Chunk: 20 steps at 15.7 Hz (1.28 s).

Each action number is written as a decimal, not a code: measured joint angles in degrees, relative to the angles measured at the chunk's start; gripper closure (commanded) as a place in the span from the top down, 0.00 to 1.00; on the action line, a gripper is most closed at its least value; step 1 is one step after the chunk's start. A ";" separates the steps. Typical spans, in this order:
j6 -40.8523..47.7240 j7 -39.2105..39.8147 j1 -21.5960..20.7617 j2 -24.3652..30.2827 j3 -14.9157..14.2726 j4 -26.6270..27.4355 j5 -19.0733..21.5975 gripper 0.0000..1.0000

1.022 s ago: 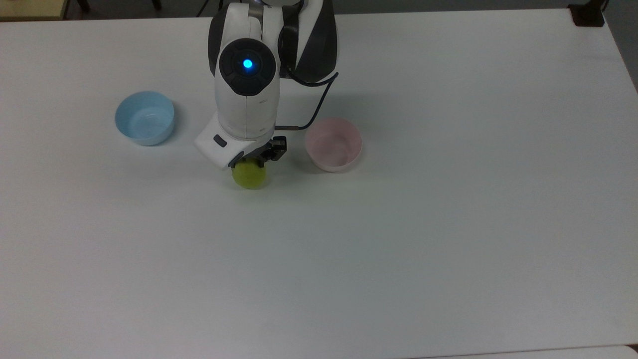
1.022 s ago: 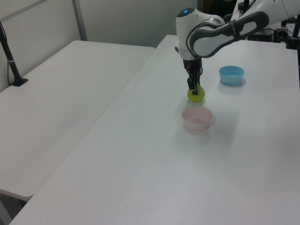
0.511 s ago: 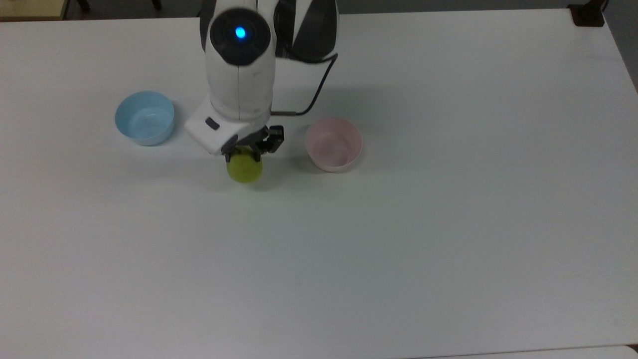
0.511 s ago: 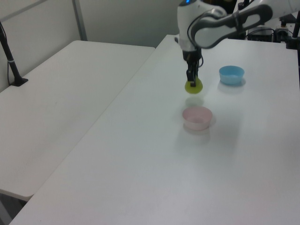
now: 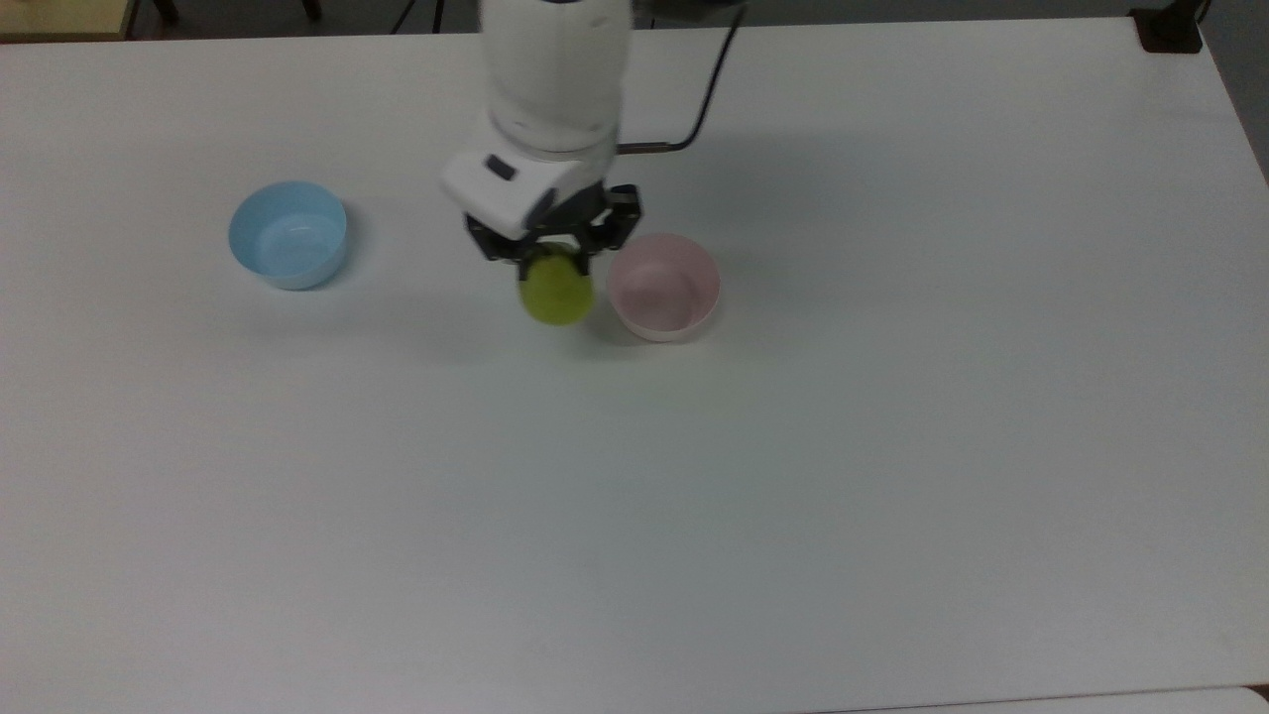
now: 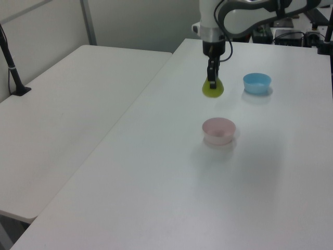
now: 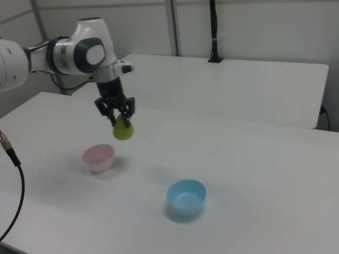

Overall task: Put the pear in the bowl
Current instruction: 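Carry the pear over the pink bowl and lower it inside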

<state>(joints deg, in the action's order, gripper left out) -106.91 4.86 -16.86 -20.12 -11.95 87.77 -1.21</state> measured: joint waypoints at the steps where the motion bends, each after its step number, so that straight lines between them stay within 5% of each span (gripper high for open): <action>1: 0.00 -0.83 -1.72 -0.10 -0.14 0.05 0.48 0.20; 5: 0.00 -4.02 -7.36 -0.29 -0.36 0.27 0.70 0.21; 10: 0.01 -4.03 -8.07 -1.57 -0.48 2.66 0.69 0.26; 13: 0.01 -3.99 -8.53 -4.00 -0.47 3.34 0.61 0.55; 15: 0.01 -3.99 -9.09 -5.64 -0.47 3.54 0.59 0.91; 16: 0.01 -4.00 -9.31 -6.21 -0.47 3.56 0.59 1.00; 20: 0.01 -4.36 -9.56 -6.20 -0.55 3.19 0.58 1.00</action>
<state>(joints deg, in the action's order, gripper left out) -106.90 0.50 -26.42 -26.32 -12.49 90.97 -0.63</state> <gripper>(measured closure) 0.176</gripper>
